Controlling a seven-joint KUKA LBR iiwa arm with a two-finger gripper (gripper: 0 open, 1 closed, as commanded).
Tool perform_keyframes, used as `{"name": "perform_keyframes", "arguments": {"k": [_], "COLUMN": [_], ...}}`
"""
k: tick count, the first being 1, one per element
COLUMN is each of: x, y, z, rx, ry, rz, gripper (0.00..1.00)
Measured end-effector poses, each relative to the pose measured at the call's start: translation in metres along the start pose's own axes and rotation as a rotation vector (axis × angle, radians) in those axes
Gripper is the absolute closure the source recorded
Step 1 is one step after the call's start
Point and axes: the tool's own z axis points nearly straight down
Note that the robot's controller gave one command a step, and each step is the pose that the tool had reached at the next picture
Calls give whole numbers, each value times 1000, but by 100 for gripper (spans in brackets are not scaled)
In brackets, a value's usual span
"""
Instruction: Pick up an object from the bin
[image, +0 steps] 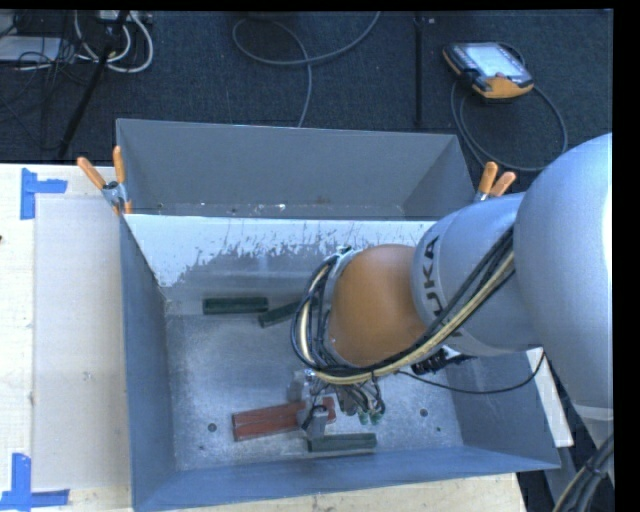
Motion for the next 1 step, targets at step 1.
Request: {"name": "perform_keyframes", "arguments": {"k": [1], "x": [8], "y": [-20], "z": [-52], "rx": [1], "ry": [-1], "rz": [-34], "gripper": [100]}}
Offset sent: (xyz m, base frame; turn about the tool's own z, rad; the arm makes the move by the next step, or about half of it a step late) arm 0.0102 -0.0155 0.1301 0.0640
